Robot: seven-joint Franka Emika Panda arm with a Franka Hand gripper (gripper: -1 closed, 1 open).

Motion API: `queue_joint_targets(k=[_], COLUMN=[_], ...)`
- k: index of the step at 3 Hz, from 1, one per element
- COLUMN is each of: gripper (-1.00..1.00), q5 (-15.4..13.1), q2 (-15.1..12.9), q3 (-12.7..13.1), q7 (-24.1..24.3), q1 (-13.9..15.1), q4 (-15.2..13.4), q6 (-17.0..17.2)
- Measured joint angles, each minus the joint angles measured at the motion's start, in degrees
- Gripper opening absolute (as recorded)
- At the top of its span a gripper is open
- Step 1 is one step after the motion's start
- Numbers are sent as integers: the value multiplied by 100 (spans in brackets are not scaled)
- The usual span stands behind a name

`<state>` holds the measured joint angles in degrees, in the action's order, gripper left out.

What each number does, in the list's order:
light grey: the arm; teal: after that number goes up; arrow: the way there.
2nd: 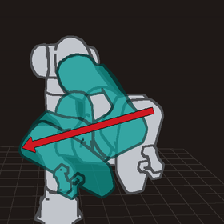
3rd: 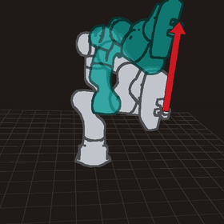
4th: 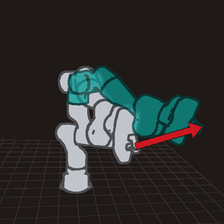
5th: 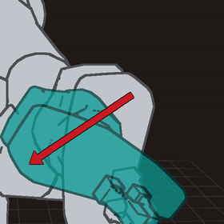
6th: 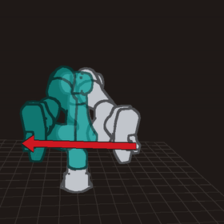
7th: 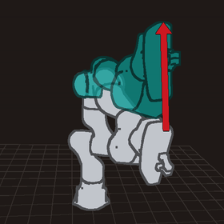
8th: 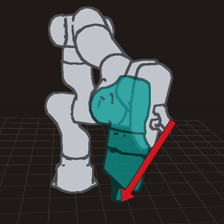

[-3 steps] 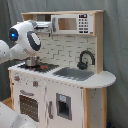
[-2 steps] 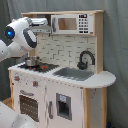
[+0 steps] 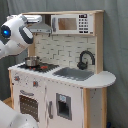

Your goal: Play with the kitchen

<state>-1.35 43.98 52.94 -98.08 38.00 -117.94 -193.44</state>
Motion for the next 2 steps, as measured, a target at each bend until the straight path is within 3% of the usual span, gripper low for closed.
queue_joint_targets(k=[2], gripper=[100], q5=[120], q2=[226], q3=[502], q7=[724], q1=[712], q4=[476], q6=[-72])
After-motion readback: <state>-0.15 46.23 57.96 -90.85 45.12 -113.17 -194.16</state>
